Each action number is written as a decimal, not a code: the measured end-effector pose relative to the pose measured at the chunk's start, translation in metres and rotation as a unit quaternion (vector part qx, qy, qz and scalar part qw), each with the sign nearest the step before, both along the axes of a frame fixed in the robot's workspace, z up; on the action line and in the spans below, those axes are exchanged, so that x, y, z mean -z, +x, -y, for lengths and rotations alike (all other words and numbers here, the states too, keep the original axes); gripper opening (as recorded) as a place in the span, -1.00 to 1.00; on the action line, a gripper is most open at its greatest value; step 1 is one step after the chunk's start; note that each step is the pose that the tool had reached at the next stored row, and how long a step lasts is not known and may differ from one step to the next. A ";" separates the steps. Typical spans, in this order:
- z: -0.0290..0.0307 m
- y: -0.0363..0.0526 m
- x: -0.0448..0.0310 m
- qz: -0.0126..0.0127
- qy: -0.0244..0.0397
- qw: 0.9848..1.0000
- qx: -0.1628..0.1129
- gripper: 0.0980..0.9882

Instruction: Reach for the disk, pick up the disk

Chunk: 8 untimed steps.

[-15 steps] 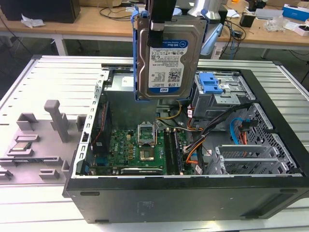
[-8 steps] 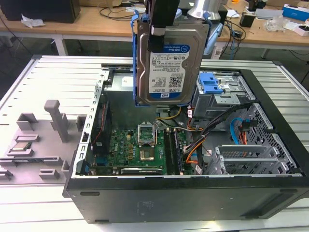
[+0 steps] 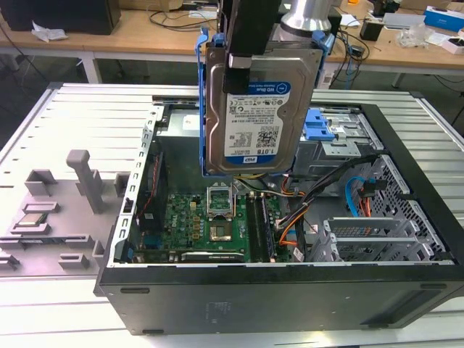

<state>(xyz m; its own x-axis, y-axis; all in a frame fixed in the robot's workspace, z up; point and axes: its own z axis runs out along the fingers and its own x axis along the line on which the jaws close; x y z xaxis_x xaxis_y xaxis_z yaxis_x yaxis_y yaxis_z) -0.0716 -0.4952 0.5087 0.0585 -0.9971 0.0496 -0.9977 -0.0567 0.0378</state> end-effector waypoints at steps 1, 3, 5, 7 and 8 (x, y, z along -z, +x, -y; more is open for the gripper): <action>0.0020 0.0000 0.0000 0.000 0.000 1.000 0.000 -0.40; 0.0078 0.0000 0.0000 0.000 0.000 1.000 0.000 -0.40; 0.0118 0.0000 0.0000 0.000 0.000 1.000 0.000 -0.40; 0.0167 0.0000 0.0000 0.000 0.000 1.000 0.000 -0.40; 0.0188 0.0000 0.0000 0.000 0.000 1.000 0.000 -0.40</action>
